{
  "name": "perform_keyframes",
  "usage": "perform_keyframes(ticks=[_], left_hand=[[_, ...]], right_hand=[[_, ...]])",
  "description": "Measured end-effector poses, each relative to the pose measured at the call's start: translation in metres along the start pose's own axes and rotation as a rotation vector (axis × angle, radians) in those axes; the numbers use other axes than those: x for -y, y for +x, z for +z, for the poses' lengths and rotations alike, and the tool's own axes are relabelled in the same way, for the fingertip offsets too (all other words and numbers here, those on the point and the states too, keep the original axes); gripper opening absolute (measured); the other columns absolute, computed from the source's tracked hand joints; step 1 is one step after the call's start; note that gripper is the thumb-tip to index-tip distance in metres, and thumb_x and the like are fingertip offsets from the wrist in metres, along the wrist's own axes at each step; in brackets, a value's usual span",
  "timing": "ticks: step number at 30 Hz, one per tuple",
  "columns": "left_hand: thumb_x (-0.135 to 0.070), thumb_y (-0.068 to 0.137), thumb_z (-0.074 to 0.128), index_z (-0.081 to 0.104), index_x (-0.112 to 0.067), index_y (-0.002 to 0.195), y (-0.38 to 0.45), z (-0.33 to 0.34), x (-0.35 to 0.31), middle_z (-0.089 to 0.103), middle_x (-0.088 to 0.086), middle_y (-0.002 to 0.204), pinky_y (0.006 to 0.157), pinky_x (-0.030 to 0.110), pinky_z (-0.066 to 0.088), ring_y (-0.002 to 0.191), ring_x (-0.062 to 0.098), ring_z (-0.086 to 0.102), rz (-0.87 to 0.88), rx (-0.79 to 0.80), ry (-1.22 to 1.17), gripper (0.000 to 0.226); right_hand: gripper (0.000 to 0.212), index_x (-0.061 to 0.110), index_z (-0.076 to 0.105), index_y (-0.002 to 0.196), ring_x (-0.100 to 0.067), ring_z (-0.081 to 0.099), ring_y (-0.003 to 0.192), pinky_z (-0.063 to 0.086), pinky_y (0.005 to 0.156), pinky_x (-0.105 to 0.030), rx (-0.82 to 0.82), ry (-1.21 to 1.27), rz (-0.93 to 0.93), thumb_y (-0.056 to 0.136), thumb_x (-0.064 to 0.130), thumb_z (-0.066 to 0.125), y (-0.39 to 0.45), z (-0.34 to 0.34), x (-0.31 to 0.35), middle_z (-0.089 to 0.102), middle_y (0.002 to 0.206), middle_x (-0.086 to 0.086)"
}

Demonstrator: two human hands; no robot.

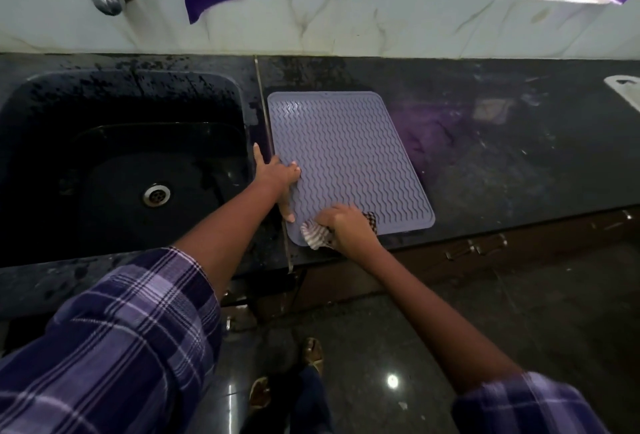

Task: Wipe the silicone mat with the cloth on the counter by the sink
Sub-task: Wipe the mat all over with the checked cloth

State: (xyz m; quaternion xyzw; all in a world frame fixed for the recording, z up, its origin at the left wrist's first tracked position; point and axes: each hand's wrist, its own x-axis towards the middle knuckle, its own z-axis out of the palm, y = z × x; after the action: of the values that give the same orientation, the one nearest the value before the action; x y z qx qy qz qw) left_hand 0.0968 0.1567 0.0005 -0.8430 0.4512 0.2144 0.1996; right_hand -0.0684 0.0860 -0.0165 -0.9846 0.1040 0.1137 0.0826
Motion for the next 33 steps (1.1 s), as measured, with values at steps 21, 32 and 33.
perform_keyframes(ticks=[21, 32, 33], left_hand=[[-0.056, 0.060, 0.082, 0.030, -0.013, 0.147, -0.003, -0.007, -0.022, 0.030, 0.009, 0.152, 0.108, 0.074, -0.005, 0.148, 0.037, 0.007, -0.117, -0.025, 0.145, 0.111], [-0.043, 0.081, 0.070, 0.023, -0.013, 0.151, -0.001, -0.004, -0.021, 0.019, 0.009, 0.158, 0.108, 0.074, -0.004, 0.149, 0.037, -0.001, -0.076, -0.059, 0.099, 0.090], [-0.043, 0.080, 0.071, 0.023, -0.013, 0.151, -0.003, -0.005, -0.019, 0.019, 0.009, 0.158, 0.107, 0.075, -0.004, 0.148, 0.037, 0.000, -0.060, -0.042, 0.094, 0.090]], right_hand=[[0.025, 0.006, 0.065, 0.110, -0.028, 0.064, 0.108, 0.049, 0.093, -0.037, 0.072, -0.258, 0.363, 0.094, 0.008, 0.045, -0.021, -0.041, -0.057, 0.069, 0.114, -0.012], [0.027, 0.007, 0.062, 0.116, -0.028, 0.059, 0.110, 0.047, 0.095, -0.036, 0.161, -0.026, 0.253, 0.092, 0.014, 0.051, -0.021, -0.022, -0.051, 0.063, 0.120, -0.013], [0.026, 0.007, 0.061, 0.116, -0.029, 0.059, 0.110, 0.047, 0.095, -0.036, 0.226, -0.014, 0.282, 0.093, 0.014, 0.050, -0.022, -0.026, -0.055, 0.063, 0.120, -0.014]])
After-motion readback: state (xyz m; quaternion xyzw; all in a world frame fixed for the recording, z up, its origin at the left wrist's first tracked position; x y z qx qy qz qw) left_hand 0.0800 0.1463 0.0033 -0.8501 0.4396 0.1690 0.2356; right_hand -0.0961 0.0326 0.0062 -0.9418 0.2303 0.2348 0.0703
